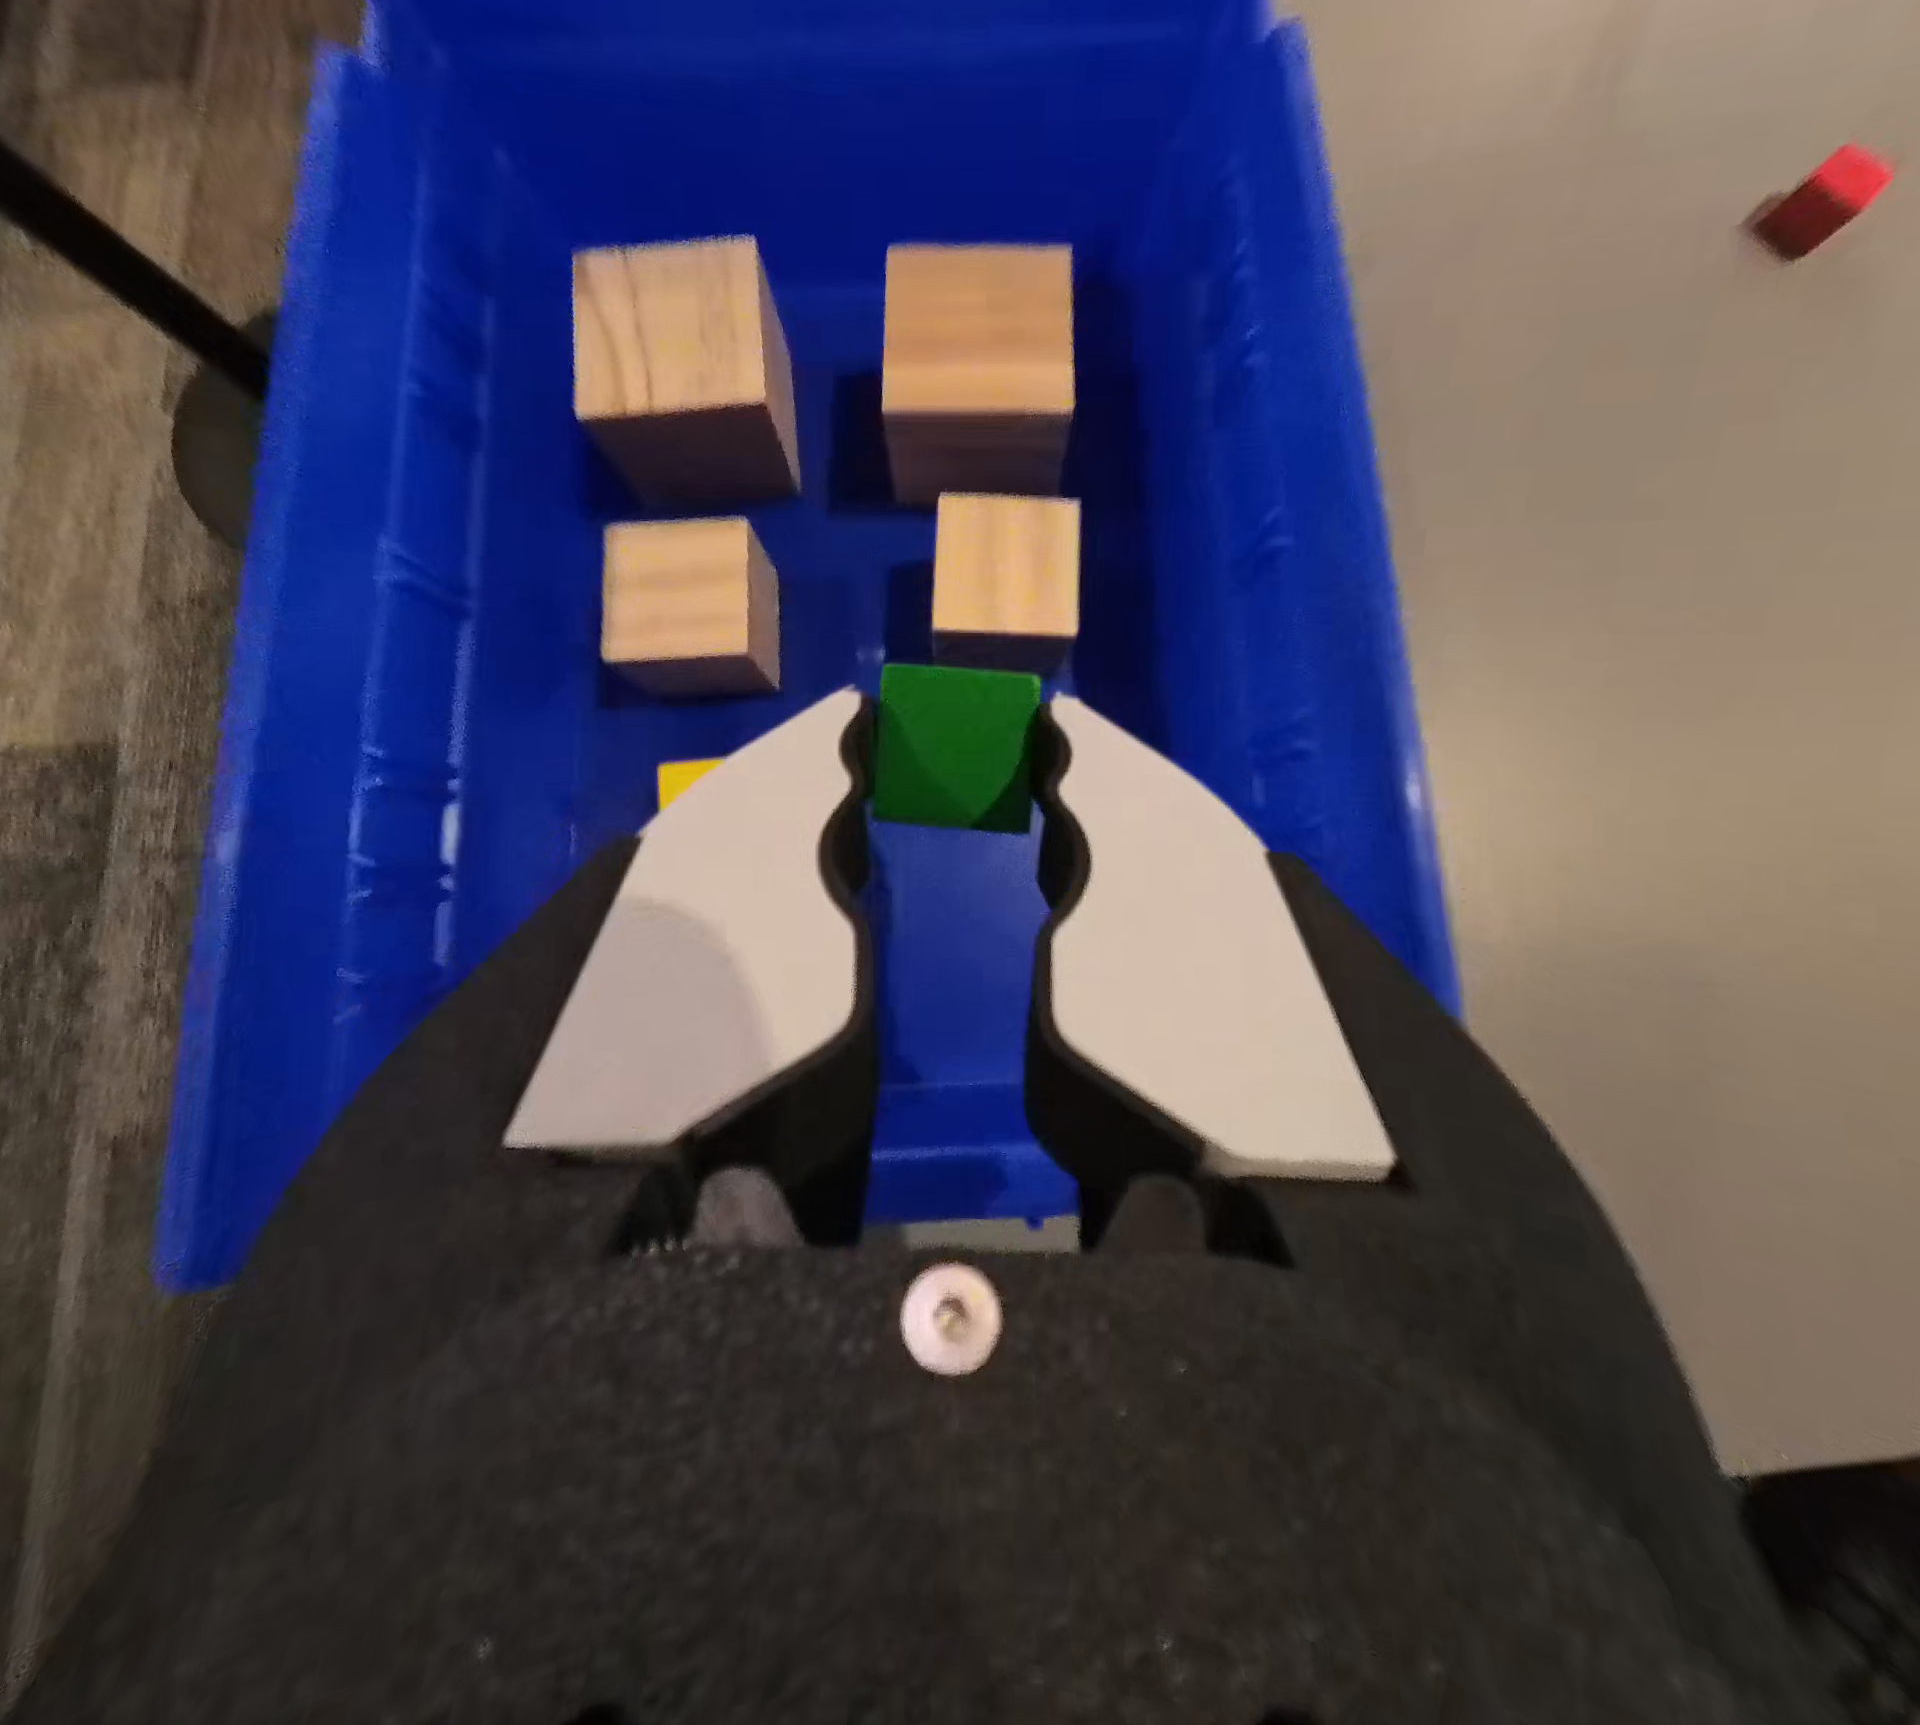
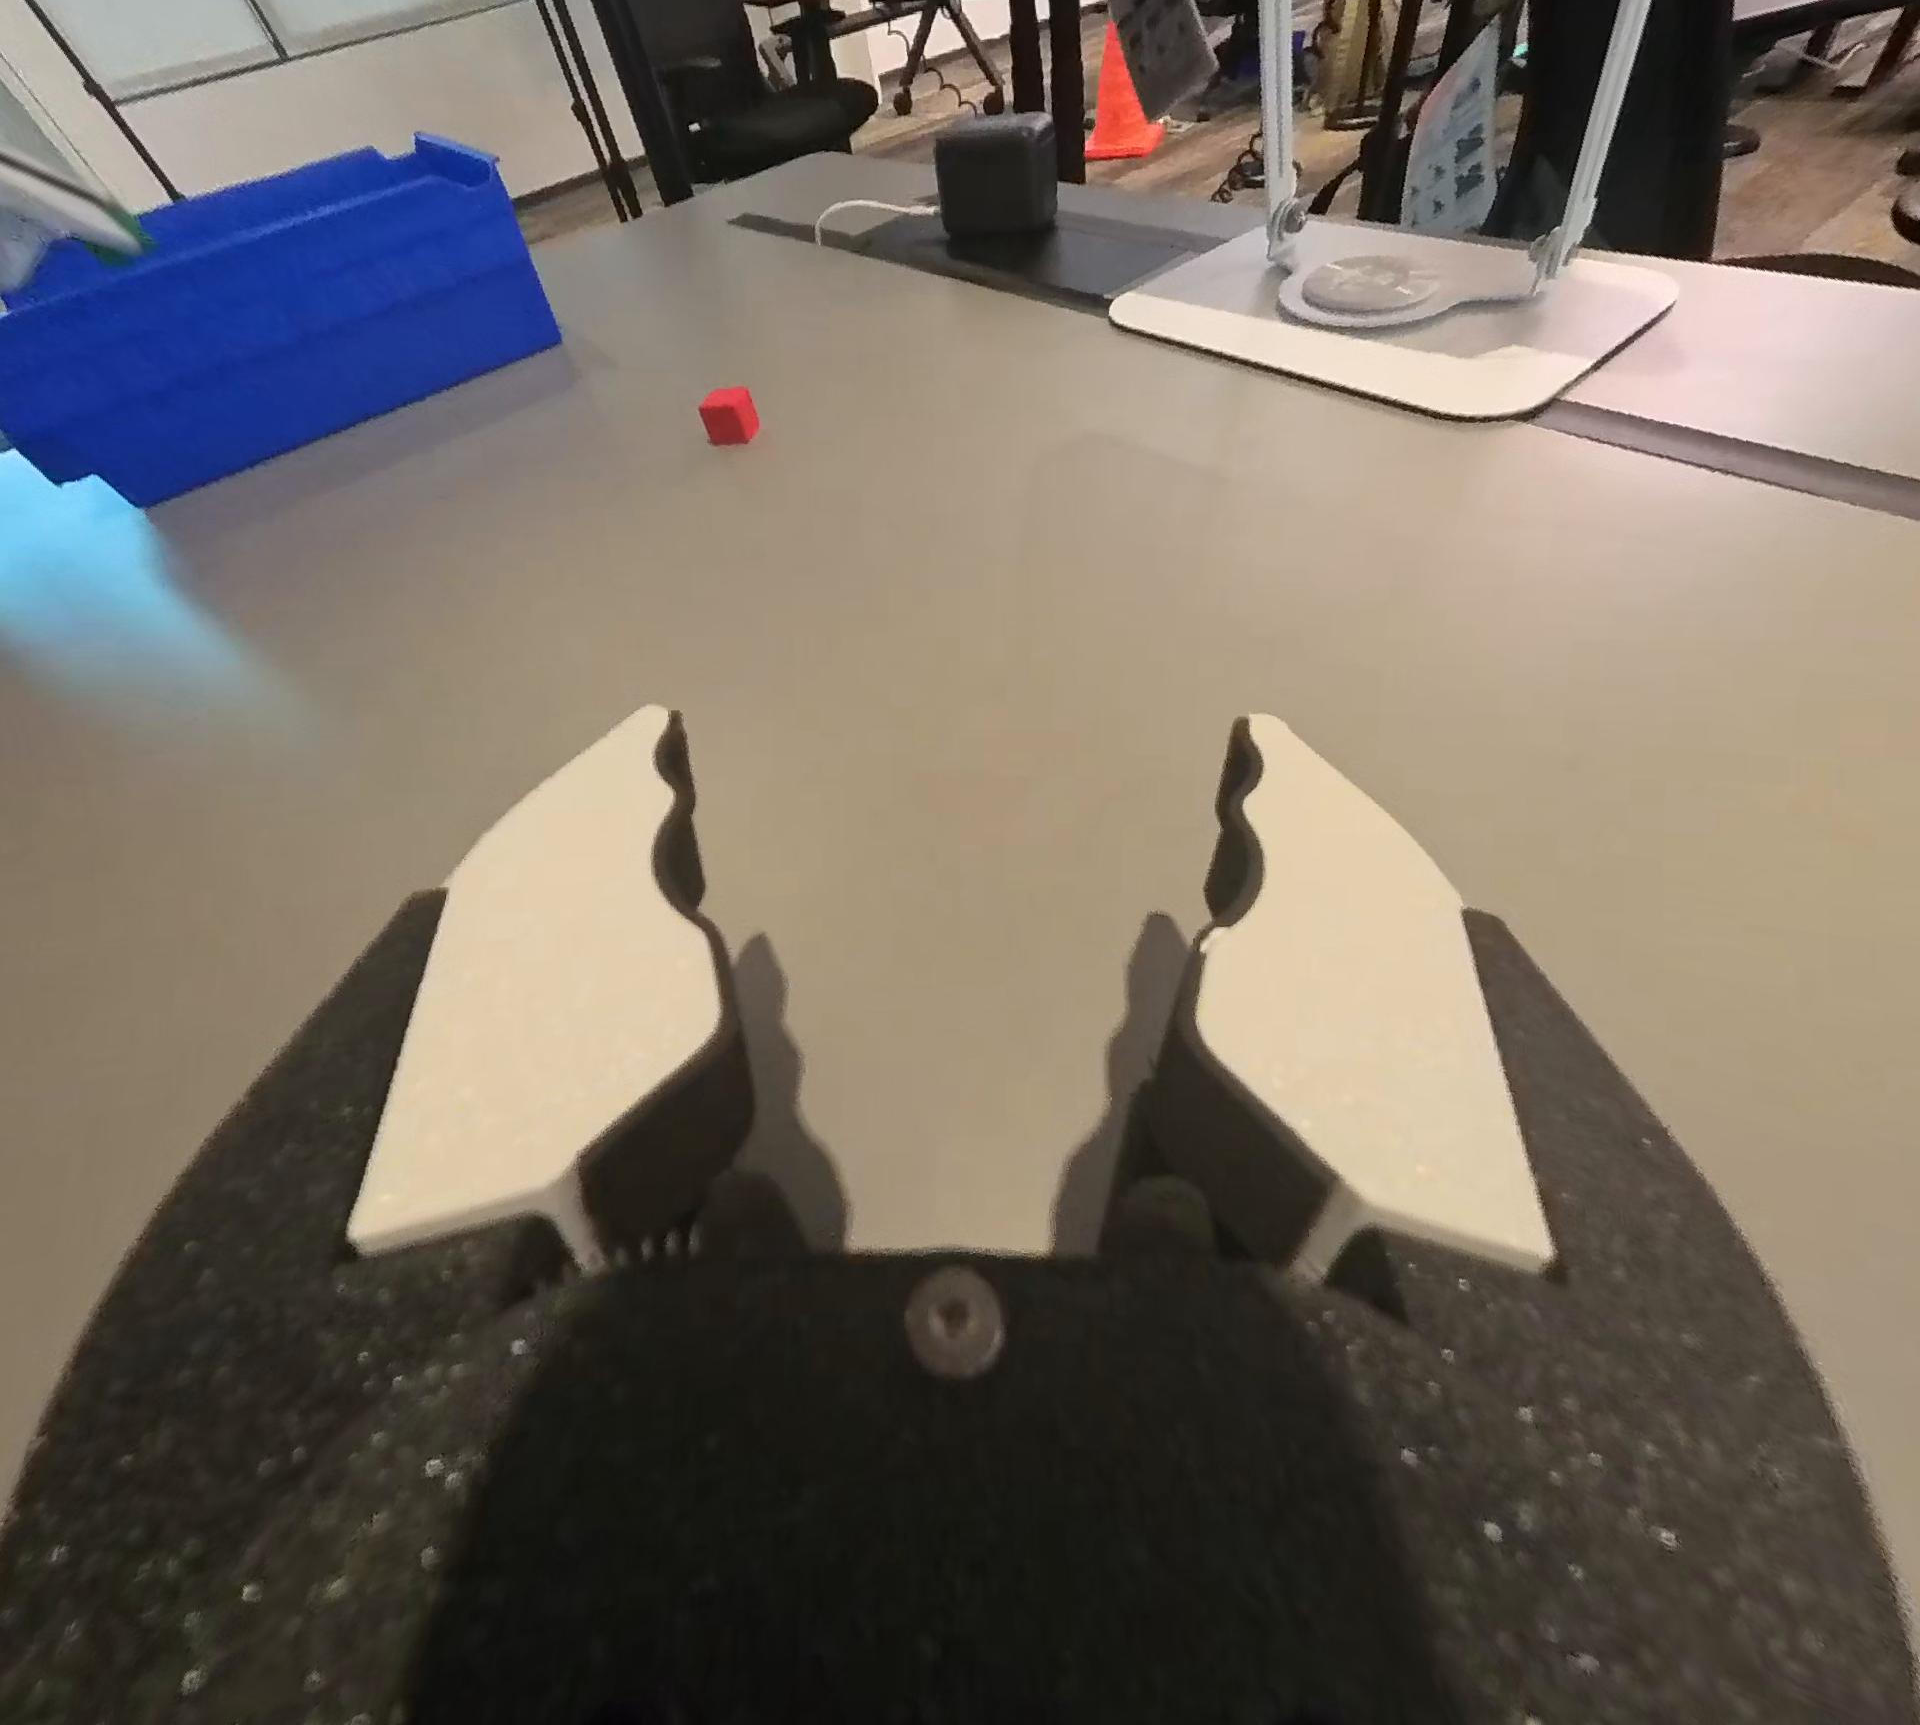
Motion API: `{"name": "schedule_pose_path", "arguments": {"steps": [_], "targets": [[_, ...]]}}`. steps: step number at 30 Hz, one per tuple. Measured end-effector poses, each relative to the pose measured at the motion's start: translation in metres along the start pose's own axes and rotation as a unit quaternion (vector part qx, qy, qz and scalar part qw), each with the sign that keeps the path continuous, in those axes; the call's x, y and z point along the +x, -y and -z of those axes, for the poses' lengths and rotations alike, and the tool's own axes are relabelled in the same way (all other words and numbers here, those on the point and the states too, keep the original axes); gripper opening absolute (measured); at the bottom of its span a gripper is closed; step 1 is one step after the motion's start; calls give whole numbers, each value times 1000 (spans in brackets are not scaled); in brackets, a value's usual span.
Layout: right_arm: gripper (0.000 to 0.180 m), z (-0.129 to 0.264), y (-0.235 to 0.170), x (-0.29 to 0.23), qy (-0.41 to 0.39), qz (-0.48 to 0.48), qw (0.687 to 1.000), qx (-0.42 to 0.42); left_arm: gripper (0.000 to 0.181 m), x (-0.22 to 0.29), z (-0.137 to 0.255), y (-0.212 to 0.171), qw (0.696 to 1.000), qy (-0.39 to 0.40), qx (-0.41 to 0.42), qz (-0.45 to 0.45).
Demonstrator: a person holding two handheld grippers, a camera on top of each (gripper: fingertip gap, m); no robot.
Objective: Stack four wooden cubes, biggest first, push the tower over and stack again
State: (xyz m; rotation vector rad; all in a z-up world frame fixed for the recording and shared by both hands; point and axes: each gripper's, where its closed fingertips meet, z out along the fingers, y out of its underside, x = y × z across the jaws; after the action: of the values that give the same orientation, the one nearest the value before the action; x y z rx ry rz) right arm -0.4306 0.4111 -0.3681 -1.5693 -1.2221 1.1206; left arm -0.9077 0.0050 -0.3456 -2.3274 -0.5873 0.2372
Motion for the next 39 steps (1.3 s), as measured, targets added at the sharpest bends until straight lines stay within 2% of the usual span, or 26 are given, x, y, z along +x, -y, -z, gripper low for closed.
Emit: {"name": "schedule_pose_path", "arguments": {"steps": [1,12,17,26,33,37,39], "targets": [[95,0,1,-1,1,-2,1000,3,29,-2,-7,-6,1000,0,-14,0],[93,-6,-5,-4,8,5,1000,-14,29,4,-53,-29,996,-7,-89,-21],[93,-4,-4,-3,9,4,1000,-12,29,10,-61,-42,990,-23,-139,-10],[93,-4,-3,-4,11,5,1000,-11,29,13,-74,-56,983,-26,-179,8],[93,-5,-3,-4,13,1,1000,-11,29,12,-78,-58,983,-20,-182,-2],[94,-4,-2,-5,14,4,1000,-8,46,7,-76,-60,982,-5,-186,-8],[95,-4,-1,-4,14,2,1000,-5,62,1,-69,-59,983,4,-182,-6]]}}
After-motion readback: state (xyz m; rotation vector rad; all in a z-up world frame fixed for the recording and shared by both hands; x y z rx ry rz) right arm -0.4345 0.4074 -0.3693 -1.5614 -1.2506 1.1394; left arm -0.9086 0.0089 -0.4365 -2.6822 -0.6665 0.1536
